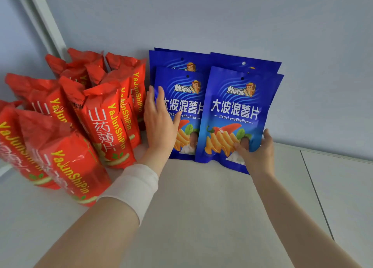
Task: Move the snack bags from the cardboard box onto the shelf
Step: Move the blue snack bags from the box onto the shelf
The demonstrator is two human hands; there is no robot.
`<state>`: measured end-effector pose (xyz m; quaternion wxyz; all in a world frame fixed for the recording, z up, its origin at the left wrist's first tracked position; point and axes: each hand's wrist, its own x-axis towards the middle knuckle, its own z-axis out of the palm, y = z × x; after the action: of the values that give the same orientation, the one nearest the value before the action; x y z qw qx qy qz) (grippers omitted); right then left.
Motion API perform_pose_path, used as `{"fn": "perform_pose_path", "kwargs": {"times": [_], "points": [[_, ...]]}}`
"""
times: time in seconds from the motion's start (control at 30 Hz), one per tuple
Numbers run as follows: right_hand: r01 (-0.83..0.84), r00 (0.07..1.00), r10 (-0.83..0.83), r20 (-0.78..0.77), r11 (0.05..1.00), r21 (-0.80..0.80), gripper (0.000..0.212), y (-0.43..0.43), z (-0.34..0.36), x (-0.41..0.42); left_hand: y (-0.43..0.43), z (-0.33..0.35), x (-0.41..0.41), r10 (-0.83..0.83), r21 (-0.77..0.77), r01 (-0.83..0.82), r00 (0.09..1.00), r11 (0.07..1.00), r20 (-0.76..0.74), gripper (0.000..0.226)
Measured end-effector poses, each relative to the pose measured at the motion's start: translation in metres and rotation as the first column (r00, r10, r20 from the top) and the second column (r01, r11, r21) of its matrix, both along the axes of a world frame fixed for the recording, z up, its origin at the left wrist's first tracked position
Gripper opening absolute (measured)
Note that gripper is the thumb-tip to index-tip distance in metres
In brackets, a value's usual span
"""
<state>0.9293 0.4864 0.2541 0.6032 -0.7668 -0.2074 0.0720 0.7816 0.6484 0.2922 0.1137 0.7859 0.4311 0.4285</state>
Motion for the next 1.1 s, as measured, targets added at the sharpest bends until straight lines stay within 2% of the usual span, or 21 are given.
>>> {"fn": "perform_pose_path", "kwargs": {"times": [0.07,0.13,0.23,0.3,0.4,0.5,0.6,0.77,0.9,1.1], "points": [[0.007,1.000,-0.009,-0.022,0.996,-0.085,0.070,-0.002,0.005,-0.001,-0.011,0.007,-0.005,-0.032,0.058,0.039,0.991,0.998,-0.127,0.068],[0.014,1.000,-0.014,0.000,0.989,-0.147,0.074,-0.009,0.012,-0.004,-0.026,0.014,-0.012,-0.039,0.095,0.071,0.951,0.993,-0.305,0.063],[0.000,0.983,0.051,0.176,0.959,-0.283,0.071,-0.032,0.025,-0.022,-0.062,0.021,-0.032,0.005,0.161,0.101,0.832,0.982,-0.554,0.054],[-0.047,0.917,0.196,0.348,0.918,-0.393,0.066,-0.055,0.029,-0.043,-0.092,0.023,-0.053,0.034,0.174,0.106,0.756,0.979,-0.654,0.049],[-0.153,0.720,0.500,0.481,0.791,-0.593,0.058,-0.091,0.029,-0.086,-0.145,0.021,-0.099,0.080,0.142,0.038,0.676,0.989,-0.732,0.039],[-0.245,0.513,0.716,0.473,0.650,-0.719,0.059,-0.127,0.025,-0.144,-0.201,0.015,-0.160,0.111,0.106,-0.043,0.599,0.993,-0.793,0.038],[-0.266,0.279,0.856,0.436,0.505,-0.821,0.060,-0.156,0.022,-0.209,-0.251,0.007,-0.232,0.128,0.059,-0.149,0.516,0.987,-0.847,0.042],[-0.272,0.020,0.909,0.415,0.405,-0.873,0.060,-0.177,0.015,-0.309,-0.312,-0.006,-0.350,0.153,-0.014,-0.356,0.435,0.934,-0.887,0.041],[-0.300,-0.190,0.889,0.416,0.351,-0.887,0.060,-0.190,0.001,-0.406,-0.364,-0.033,-0.461,0.184,-0.044,-0.527,0.372,0.849,-0.910,0.040],[-0.333,-0.395,0.868,0.301,0.170,-0.928,0.055,-0.211,-0.051,-0.561,-0.437,-0.084,-0.628,0.181,-0.155,-0.725,0.363,0.671,-0.914,0.041]]}}
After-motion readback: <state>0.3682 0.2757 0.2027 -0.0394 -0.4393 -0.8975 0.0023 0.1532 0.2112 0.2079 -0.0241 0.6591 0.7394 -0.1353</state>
